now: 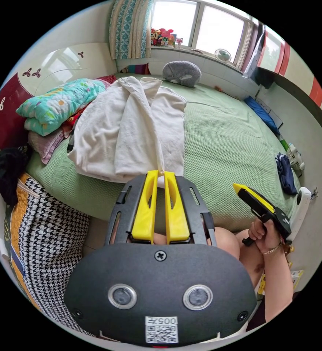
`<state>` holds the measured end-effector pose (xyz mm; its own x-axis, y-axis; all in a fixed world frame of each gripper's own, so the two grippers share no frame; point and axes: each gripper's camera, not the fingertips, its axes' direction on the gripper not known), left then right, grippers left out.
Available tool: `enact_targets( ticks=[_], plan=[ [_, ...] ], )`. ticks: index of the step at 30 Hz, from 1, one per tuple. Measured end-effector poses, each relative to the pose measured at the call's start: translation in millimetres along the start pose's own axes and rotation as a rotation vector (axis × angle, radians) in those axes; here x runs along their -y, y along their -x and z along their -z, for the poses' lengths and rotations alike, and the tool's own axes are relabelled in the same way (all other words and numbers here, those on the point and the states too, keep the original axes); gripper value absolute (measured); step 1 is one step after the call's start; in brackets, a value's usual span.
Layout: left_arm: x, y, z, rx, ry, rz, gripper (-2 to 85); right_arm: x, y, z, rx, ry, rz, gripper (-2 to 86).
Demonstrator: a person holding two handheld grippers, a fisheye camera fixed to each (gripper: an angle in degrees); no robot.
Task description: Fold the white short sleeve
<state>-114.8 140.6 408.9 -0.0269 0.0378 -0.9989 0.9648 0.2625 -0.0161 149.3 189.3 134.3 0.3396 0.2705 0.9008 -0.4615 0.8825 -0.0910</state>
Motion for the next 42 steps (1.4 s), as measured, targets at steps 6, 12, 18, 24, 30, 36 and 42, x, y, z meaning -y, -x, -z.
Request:
enact_targets(
  ticks=[6,12,18,24,30,36,42],
  plan=[
    [-2.5,-2.8,-3.0,0.0,0.008,-0.01,4.8,1.3,-2.5,-3.7,0.007,0.004,-0.007,-1.0],
    [-6.1,-0.7,-6.9,-0.015,0.013,0.01,4.8,2.1,-0.1,-8.1,0.001,0.009,0.006,-1.0],
    [-10.9,1.0,-9.9,-0.022,0.018,0.015,4.7,2.6,0.3,-10.3,0.008,-0.004,0.017,-1.0],
    [-18.7,-3.7,-6.5,-0.011,-0.005,-0.014,5.4,4.2,-2.8,-14.3,0.009,0.001,0.005,-1.0],
    [-30.8,-19.0,6.1,0.092,-0.144,-0.125,15.2,6.8,-5.8,-20.6,0.012,0.009,-0.007,-1.0],
    [-15.8,-2.4,-10.6,0.003,-0.085,-0.087,16.2,9.2,-3.3,-27.8,0.006,0.018,0.007,-1.0],
    [-7.0,8.0,-36.3,0.092,-0.009,-0.081,14.2,11.7,-7.5,-31.1,0.012,0.01,-0.005,-1.0]
  ],
)
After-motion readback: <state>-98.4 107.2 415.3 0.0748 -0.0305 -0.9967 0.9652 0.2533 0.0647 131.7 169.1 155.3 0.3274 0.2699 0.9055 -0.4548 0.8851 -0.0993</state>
